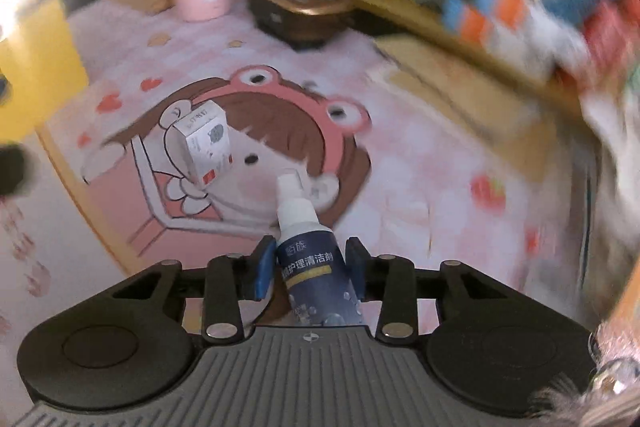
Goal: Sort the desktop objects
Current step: 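Close the left tool on the small white box while the right tool grips the spray bottle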
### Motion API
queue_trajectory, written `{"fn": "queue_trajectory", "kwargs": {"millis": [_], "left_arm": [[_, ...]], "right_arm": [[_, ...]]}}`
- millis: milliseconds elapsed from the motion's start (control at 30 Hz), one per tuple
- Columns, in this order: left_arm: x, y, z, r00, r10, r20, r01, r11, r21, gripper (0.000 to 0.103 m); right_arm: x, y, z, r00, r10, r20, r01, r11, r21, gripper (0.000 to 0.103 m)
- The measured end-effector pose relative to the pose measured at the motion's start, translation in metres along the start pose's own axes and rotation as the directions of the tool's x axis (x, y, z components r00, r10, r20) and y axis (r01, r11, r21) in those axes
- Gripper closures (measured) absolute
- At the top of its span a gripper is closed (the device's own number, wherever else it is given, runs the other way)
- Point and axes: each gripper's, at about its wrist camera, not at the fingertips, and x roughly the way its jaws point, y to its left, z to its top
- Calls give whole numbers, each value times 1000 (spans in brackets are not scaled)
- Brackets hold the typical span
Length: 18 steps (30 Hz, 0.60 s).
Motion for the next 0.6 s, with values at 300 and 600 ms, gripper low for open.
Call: {"fn": "queue_trajectory", "kwargs": {"millis": [300, 600], "left_arm": [[71, -15, -4, 997, 45, -68, -42, 998, 49, 48], [109, -14, -4, 993, 82, -83, -74, 993, 90, 61]], "right_arm": [[-37, 7, -47, 999, -49, -5, 50, 988, 147, 68], [-47, 11, -74, 994, -101, -34, 105, 978, 183, 65]]}}
